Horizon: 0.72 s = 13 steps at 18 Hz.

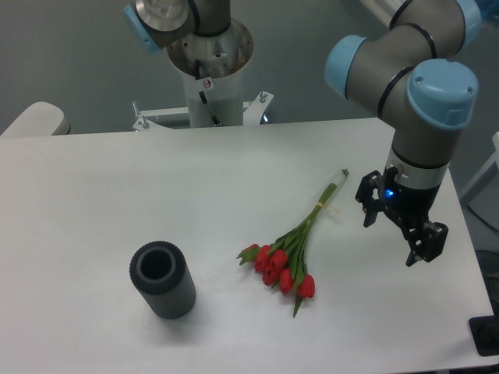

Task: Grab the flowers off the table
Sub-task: 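Move the open gripper over the red tulip stems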

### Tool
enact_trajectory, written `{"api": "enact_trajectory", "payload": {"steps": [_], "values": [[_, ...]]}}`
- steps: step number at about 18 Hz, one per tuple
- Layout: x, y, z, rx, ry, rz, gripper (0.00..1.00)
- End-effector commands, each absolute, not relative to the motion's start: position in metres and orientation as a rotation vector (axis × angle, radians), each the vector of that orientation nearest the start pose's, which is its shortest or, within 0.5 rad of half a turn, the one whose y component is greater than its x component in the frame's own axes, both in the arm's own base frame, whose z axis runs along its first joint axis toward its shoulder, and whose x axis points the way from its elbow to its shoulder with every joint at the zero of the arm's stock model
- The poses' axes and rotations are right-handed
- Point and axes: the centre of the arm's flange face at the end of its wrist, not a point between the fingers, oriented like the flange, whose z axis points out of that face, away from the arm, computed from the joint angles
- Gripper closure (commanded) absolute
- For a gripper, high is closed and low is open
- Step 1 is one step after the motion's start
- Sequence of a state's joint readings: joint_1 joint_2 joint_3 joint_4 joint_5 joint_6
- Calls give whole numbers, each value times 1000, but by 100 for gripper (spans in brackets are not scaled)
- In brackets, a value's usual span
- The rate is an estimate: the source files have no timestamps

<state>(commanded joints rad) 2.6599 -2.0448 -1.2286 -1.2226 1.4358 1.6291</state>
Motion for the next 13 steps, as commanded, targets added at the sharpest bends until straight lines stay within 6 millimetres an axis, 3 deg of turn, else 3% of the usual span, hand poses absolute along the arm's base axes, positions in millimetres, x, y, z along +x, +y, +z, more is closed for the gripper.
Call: {"api": "enact_trajectory", "payload": {"steps": [8,13], "values": [[-522,439,393,-2898,656,218,0],[-487,461,372,-3027,487,198,0]]}}
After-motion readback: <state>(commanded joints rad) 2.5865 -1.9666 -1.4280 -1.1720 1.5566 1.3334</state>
